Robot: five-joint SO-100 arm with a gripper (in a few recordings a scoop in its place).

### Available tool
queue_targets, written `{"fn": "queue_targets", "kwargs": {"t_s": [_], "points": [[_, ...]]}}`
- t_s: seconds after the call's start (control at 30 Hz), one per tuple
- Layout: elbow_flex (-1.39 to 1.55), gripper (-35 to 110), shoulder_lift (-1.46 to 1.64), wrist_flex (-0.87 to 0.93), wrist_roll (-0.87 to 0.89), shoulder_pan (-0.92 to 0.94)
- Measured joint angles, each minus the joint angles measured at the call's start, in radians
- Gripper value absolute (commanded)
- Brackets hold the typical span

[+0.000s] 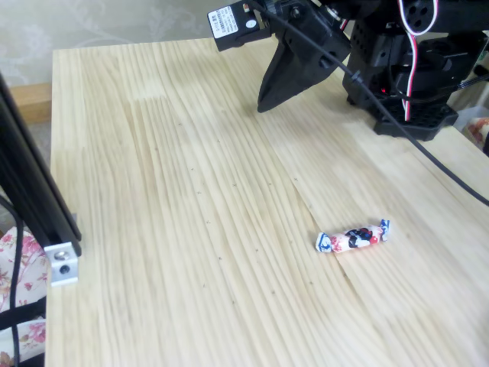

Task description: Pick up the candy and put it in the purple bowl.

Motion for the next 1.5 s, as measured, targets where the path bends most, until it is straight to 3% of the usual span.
{"fn": "queue_targets", "kwargs": {"t_s": [0.63,0.73,0.87,0.93,1.03,1.37,1.5], "points": [[0.000,-1,0.005,0.000,-0.018,-0.058],[0.009,-1,0.015,0.017,-0.218,-0.318],[0.046,0,0.060,0.166,-0.703,-0.739],[0.029,0,0.080,0.173,-0.896,-0.818],[0.029,0,0.083,0.173,-0.977,-0.810],[0.029,0,0.083,0.170,-1.019,-0.787],[0.038,0,0.043,0.066,-0.825,-0.647]]}}
